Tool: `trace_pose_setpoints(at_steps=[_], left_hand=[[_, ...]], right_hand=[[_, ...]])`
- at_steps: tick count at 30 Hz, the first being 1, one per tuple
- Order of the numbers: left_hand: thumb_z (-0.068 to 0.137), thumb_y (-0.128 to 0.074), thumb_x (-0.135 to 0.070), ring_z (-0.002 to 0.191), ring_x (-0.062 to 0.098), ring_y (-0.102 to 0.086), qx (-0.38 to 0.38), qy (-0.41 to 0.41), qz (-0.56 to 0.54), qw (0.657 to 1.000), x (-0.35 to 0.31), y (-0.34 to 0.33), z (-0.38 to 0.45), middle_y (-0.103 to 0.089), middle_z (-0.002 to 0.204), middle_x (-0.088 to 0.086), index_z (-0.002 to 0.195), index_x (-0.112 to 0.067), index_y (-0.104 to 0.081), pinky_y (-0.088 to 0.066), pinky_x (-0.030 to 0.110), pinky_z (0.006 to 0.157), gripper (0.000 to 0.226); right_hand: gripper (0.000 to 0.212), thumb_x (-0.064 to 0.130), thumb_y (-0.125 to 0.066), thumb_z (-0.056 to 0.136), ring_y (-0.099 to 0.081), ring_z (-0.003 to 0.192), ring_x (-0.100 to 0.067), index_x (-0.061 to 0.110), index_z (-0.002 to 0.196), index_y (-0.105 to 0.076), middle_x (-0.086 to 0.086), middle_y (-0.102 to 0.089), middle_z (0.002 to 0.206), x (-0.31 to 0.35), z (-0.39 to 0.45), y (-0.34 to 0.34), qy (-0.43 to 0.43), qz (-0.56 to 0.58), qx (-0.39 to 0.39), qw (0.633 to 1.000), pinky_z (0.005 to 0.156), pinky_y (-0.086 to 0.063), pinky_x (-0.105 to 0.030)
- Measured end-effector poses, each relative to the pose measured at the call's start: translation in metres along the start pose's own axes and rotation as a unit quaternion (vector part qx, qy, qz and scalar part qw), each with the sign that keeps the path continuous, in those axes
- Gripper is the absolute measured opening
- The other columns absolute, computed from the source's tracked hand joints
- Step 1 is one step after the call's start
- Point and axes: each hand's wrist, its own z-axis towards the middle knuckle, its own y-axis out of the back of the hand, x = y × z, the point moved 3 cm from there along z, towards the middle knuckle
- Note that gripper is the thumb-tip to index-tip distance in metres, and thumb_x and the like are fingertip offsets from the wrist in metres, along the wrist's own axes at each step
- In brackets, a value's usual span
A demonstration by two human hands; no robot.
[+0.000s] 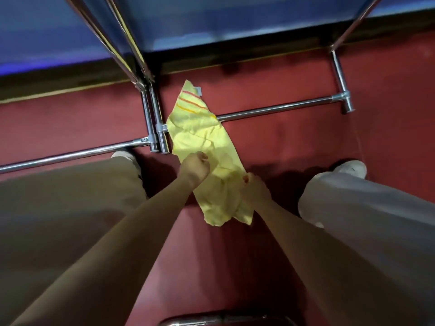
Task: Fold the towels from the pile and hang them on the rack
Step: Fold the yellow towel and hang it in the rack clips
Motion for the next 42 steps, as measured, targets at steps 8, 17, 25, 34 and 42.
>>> trace_pose_setpoints(at_steps=[8,17,25,34,42], left_hand=[[0.093,-0.054,-0.023,0.120,0.026,-0.052,0.040,-0.061,0.094,0.993,0.016,-0.045,0.043,-0.057,0.129,0.005,0.126,-0.016,-0.061,-0.044,0.033,0.092,0.034],[0.093,-0.051,-0.031,0.100,0.033,-0.059,-0.026,-0.145,0.126,0.981,0.022,-0.049,0.030,-0.069,0.104,0.009,0.102,-0.011,-0.069,-0.035,0.037,0.092,0.028],[0.099,-0.047,-0.014,0.103,0.024,-0.058,-0.029,-0.130,0.002,0.991,-0.048,0.028,-0.028,-0.065,0.113,0.007,0.116,-0.011,-0.063,-0.037,0.023,0.078,0.024],[0.095,-0.056,-0.016,0.090,0.014,-0.061,-0.079,-0.263,-0.030,0.961,-0.122,0.128,-0.177,-0.069,0.093,-0.001,0.094,-0.013,-0.071,-0.036,0.018,0.071,0.015],[0.098,-0.049,-0.017,0.084,0.011,-0.049,-0.185,-0.326,-0.251,0.893,-0.112,0.174,-0.287,-0.051,0.085,-0.011,0.078,-0.024,-0.054,-0.039,0.028,0.075,0.022]], right_hand=[[0.029,0.026,-0.050,0.091,-0.050,0.114,-0.030,0.012,0.116,-0.056,-0.012,-0.052,0.122,-0.031,0.039,-0.044,-0.009,-0.086,-0.059,0.995,0.092,-0.043,-0.041],[0.025,0.022,-0.048,0.096,-0.059,0.102,-0.031,0.004,0.109,-0.058,-0.015,-0.064,0.108,-0.040,0.039,-0.038,-0.052,0.178,-0.042,0.982,0.082,-0.043,-0.035],[0.021,0.014,-0.053,0.095,-0.046,0.073,-0.022,0.006,0.076,-0.056,-0.011,-0.052,0.072,0.021,-0.013,0.033,0.046,0.299,-0.114,0.946,0.067,-0.035,-0.033],[0.018,0.015,-0.052,0.097,-0.053,0.060,-0.009,0.010,0.081,-0.057,0.001,-0.053,0.074,0.068,-0.174,0.165,0.253,0.212,-0.119,0.936,0.053,-0.041,-0.016],[0.032,0.032,-0.066,0.089,-0.044,0.059,-0.006,0.021,0.063,-0.050,0.008,-0.050,0.062,0.058,-0.269,0.190,0.372,0.057,-0.139,0.916,0.058,-0.033,-0.027]])
